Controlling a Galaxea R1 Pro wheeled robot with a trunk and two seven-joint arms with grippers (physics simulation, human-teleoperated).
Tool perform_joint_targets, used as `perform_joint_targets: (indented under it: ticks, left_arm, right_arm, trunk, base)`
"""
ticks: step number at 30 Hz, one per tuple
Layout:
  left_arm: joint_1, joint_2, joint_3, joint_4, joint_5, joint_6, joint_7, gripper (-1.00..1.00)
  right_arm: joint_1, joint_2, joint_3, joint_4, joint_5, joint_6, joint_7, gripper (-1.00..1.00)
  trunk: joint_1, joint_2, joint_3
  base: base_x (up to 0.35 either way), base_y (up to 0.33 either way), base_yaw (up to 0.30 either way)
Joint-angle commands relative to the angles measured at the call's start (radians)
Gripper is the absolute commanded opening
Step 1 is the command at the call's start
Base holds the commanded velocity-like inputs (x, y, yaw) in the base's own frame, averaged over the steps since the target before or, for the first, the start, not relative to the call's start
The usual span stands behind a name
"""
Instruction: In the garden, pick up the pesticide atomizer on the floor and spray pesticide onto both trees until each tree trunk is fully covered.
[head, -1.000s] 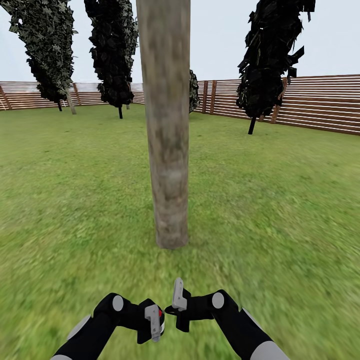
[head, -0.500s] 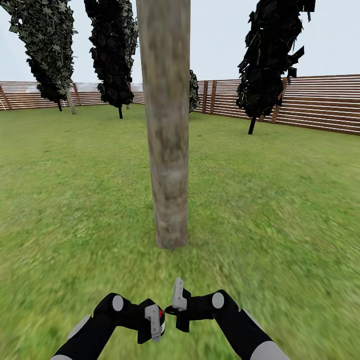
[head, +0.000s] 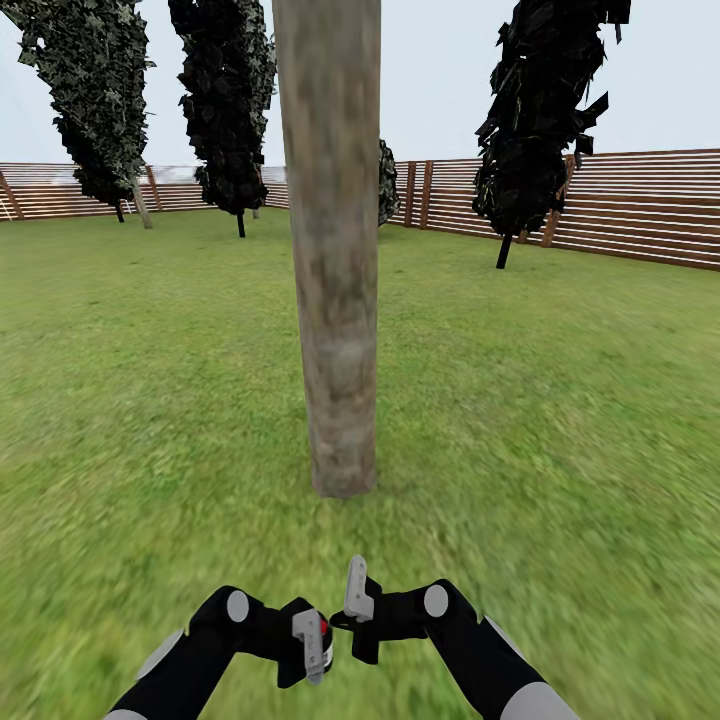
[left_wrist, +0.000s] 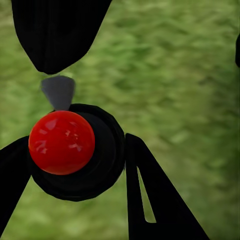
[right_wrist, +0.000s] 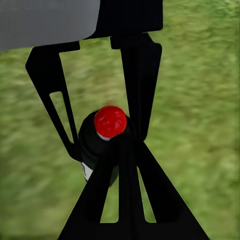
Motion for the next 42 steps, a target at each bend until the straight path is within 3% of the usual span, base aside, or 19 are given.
perform_joint_targets:
  ticks: [1, 17, 26, 35, 36, 37, 42]
  left_arm:
    - [0.000, -0.002, 0.000, 0.000, 0.000, 0.000, 0.000, -1.00]
    - [0.000, -0.006, 0.001, 0.001, -0.001, 0.000, 0.001, -1.00]
    - [0.003, 0.017, 0.008, 0.006, -0.012, -0.008, 0.002, -1.00]
    - [0.015, 0.111, 0.008, 0.012, -0.014, -0.011, 0.003, -1.00]
    - [0.015, 0.183, 0.008, 0.016, -0.015, -0.011, 0.003, -1.00]
    - [0.015, 0.214, 0.008, 0.017, -0.015, -0.012, 0.002, -1.00]
    - [0.015, 0.261, 0.008, 0.018, -0.015, -0.011, 0.003, -1.00]
  right_arm:
    - [0.000, 0.000, 0.000, 0.000, 0.000, 0.000, 0.000, -1.00]
    - [0.000, 0.000, 0.000, 0.000, 0.000, 0.000, 0.000, -1.00]
    - [0.000, 0.000, 0.000, 0.000, 0.000, 0.000, 0.000, -1.00]
    - [0.000, -0.001, 0.000, 0.001, 0.001, 0.000, 0.000, -1.00]
    - [0.000, -0.001, 0.000, 0.002, 0.003, 0.000, 0.000, -1.00]
    - [0.000, -0.003, -0.001, 0.003, 0.003, -0.001, 0.000, 1.00]
    - [0.000, -0.009, -0.001, 0.008, 0.004, -0.002, -0.001, 1.00]
  trunk:
    - [0.000, 0.000, 0.000]
    - [0.000, 0.000, 0.000]
    - [0.000, 0.000, 0.000]
    - [0.000, 0.000, 0.000]
    - [0.000, 0.000, 0.000]
    - [0.000, 0.000, 0.000]
    - [0.000, 0.000, 0.000]
  base:
    - [0.000, 0.000, 0.000]
    - [0.000, 0.000, 0.000]
    - [0.000, 0.000, 0.000]
    - [0.000, 0.000, 0.000]
    - [0.000, 0.000, 0.000]
    - [0.000, 0.000, 0.000]
    - [0.000, 0.000, 0.000]
